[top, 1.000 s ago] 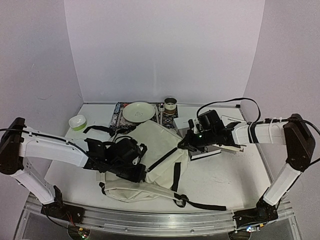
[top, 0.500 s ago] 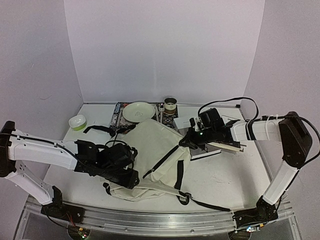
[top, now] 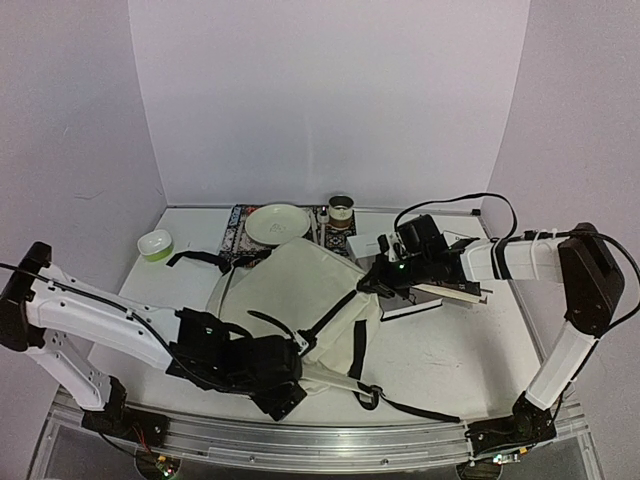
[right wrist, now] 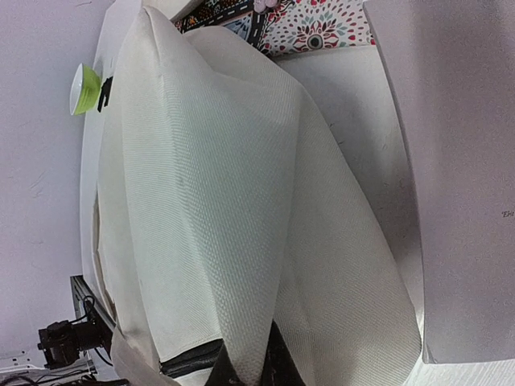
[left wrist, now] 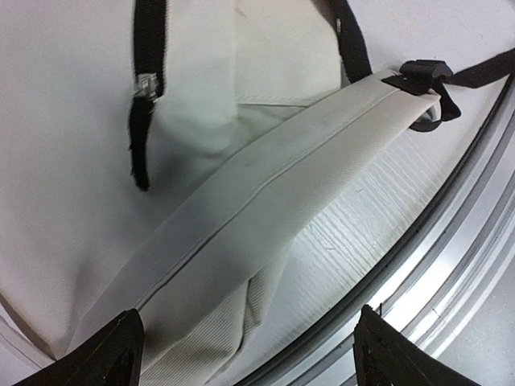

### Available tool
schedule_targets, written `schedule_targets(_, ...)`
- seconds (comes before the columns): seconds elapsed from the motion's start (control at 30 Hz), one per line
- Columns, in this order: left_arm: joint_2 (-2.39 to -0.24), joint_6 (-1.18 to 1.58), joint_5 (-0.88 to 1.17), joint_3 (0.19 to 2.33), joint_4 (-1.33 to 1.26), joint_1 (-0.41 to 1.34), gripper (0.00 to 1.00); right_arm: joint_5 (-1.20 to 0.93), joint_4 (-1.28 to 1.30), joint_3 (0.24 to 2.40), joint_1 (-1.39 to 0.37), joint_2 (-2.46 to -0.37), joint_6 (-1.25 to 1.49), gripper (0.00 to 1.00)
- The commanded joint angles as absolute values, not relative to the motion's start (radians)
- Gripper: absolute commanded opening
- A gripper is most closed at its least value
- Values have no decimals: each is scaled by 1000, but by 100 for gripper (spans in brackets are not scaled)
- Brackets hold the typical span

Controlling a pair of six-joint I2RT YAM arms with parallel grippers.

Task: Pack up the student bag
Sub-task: Zip the pocket on the back of the bag in the student bag, then rotate the student bag at the center of the board.

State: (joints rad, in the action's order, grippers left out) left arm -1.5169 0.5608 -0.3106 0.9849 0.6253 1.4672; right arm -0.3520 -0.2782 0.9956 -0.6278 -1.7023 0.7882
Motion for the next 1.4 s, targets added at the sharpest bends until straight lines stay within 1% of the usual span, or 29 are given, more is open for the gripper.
schedule_targets(0.0, -1654, 488, -491, 1074, 720, 1494, 93, -370, -290, 1051, -633, -1706, 779, 5)
schedule_targets(0.17, -1815, 501, -630, 1166, 807, 1495, 95, -384, -290, 1058, -644, -1711, 781, 7)
schedule_targets(0.27, -1894, 511, -685, 1221, 863, 1495, 94, -387, -290, 1058, -649, -1708, 780, 9)
schedule_targets(0.3, -1921, 515, -697, 1238, 874, 1495, 92, -387, -290, 1058, -651, -1706, 780, 9)
schedule_targets(0.33, -1943, 516, -702, 1251, 885, 1495, 88, -388, -290, 1059, -653, -1705, 780, 10)
schedule_targets(0.37, -1958, 516, -705, 1260, 892, 1494, 79, -389, -290, 1060, -654, -1704, 780, 10)
schedule_targets(0.43, -1970, 519, -704, 1281, 910, 1495, 49, -393, -289, 1065, -655, -1703, 778, 11)
schedule_targets(0.5, -1950, 524, -691, 1299, 924, 1496, 23, -398, -286, 1074, -656, -1703, 769, 14)
schedule_targets(0.53, -1930, 528, -684, 1307, 929, 1498, 13, -399, -283, 1080, -657, -1703, 763, 15)
schedule_targets(0.6, -1878, 535, -670, 1320, 933, 1499, 0, -401, -259, 1107, -656, -1705, 737, 22)
schedule_targets(0.7, -1775, 544, -646, 1348, 945, 1499, 0, -382, -181, 1165, -656, -1700, 663, 32)
schedule_targets(0.9, -1584, 562, -627, 1432, 953, 1482, 0, -263, -11, 1249, -655, -1605, 502, 65)
schedule_targets(1.1, -1460, 529, -592, 1560, 936, 1443, 0, -108, 72, 1233, -655, -1428, 406, 96)
schedule_targets(1.13, -1446, 511, -580, 1590, 921, 1440, 0, -72, 80, 1224, -655, -1398, 390, 98)
schedule_targets(1.2, -1423, 466, -535, 1634, 867, 1439, 0, -23, 85, 1204, -655, -1318, 369, 98)
schedule_targets(1.37, -1370, 405, -315, 1650, 666, 1383, 0, 105, 89, 1151, -655, -1167, 319, 98)
